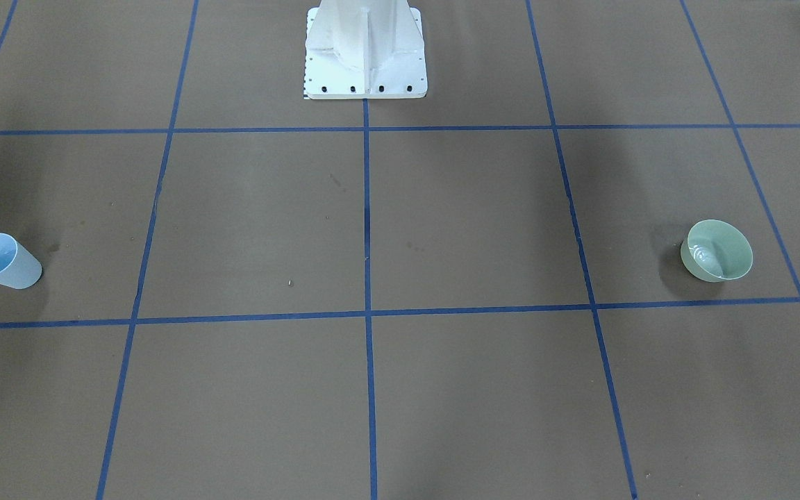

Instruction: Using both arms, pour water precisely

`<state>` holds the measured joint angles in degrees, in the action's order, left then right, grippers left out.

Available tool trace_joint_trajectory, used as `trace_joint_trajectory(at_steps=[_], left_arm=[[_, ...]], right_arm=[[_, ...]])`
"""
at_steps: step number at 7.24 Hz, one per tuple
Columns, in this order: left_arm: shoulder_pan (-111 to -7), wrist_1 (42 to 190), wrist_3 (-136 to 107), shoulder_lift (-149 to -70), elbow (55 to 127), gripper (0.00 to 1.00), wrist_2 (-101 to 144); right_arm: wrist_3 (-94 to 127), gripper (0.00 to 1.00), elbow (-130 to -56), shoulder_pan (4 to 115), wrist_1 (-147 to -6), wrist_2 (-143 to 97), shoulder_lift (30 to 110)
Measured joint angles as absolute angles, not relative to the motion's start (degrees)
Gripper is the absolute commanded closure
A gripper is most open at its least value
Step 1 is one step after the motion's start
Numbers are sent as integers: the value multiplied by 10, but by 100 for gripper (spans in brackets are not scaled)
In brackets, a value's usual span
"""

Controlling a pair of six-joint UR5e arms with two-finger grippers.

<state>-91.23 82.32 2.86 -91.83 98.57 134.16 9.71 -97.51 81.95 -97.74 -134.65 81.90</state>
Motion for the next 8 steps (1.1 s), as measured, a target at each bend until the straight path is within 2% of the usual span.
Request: trace_joint_trajectory(at_steps=[3,8], left_arm=[[-911,832,33,-890,1015,0,1344],[-909,835,28,-881,1018,0,1343]], right_arm=[[102,0,-1003,820,-977,-1346,845],[105,0,-1018,820,-975,-1343,863]])
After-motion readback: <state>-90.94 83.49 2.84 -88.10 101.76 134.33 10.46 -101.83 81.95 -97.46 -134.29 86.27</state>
